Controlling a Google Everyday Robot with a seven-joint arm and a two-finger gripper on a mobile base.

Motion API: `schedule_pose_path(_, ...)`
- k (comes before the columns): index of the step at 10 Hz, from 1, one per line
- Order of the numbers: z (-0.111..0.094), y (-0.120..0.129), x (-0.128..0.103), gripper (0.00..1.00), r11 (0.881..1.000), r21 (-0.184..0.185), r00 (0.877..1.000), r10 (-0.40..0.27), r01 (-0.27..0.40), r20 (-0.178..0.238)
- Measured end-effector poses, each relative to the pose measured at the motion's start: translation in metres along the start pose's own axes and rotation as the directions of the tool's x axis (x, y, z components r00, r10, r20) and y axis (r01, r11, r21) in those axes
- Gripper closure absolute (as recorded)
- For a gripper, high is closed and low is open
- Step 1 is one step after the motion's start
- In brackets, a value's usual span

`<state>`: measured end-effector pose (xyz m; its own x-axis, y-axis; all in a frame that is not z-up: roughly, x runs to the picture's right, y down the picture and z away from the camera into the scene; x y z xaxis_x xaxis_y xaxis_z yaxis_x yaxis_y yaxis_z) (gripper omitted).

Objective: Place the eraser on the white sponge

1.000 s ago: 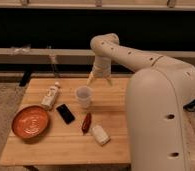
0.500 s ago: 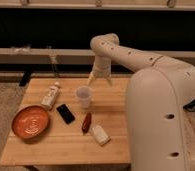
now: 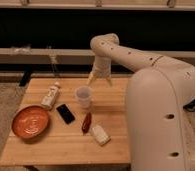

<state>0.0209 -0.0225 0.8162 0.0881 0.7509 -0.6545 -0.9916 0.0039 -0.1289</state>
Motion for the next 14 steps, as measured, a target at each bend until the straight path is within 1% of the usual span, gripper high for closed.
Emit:
schedule_pose_path(12,-0.0001,-0.0004,0.0,0.2,1.0,0.0,1.0,0.0,0.0,0.0)
schedule_pose_path(14,-0.0034,0.007,0.0013,0.2,1.0,-0.01,0.999,-0.028,0.029,0.016)
